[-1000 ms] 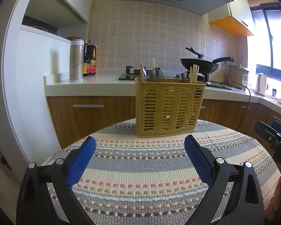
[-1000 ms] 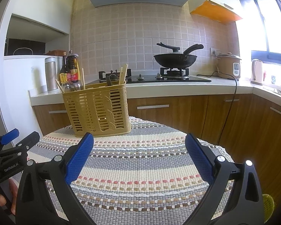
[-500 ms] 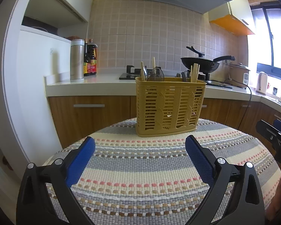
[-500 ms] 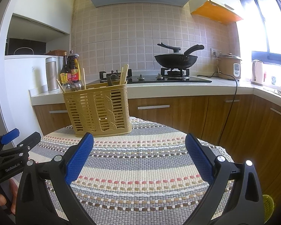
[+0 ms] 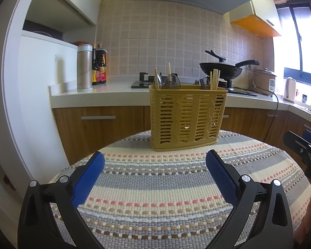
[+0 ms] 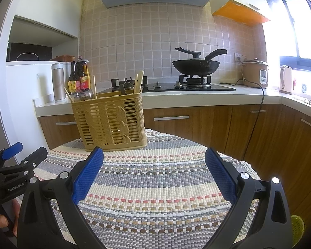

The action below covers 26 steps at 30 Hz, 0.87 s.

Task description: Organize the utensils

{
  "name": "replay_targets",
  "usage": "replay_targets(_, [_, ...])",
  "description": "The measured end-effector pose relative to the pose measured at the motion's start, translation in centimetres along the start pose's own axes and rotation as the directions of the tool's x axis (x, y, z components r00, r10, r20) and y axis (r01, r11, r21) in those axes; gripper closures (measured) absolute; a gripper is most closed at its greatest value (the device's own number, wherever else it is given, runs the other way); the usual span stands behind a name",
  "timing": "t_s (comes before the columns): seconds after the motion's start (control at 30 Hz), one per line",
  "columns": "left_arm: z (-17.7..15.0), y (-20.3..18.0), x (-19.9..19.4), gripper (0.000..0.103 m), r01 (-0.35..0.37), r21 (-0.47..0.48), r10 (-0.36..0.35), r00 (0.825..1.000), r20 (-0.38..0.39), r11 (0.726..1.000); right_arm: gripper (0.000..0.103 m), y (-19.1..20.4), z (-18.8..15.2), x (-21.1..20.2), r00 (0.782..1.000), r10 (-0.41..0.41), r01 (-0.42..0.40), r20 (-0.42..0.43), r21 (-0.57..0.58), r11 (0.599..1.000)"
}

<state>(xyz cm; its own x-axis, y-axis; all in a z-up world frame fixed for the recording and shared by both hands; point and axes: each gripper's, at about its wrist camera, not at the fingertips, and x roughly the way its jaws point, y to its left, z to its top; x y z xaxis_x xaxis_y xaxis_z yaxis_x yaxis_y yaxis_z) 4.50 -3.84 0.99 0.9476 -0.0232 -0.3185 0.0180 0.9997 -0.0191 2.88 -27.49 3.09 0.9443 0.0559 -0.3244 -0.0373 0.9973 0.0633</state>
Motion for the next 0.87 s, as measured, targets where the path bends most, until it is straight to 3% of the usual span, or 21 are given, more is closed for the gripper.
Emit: replay_targets(0.87, [0.11, -0.12, -0.45, 0.007, 0.001, 0.01, -0.001, 1.0, 0.022, 1.0, 0.009, 0.28, -0.01, 0.25, 1.0, 0.005, -0.006, -0.01, -0.011, 1.0])
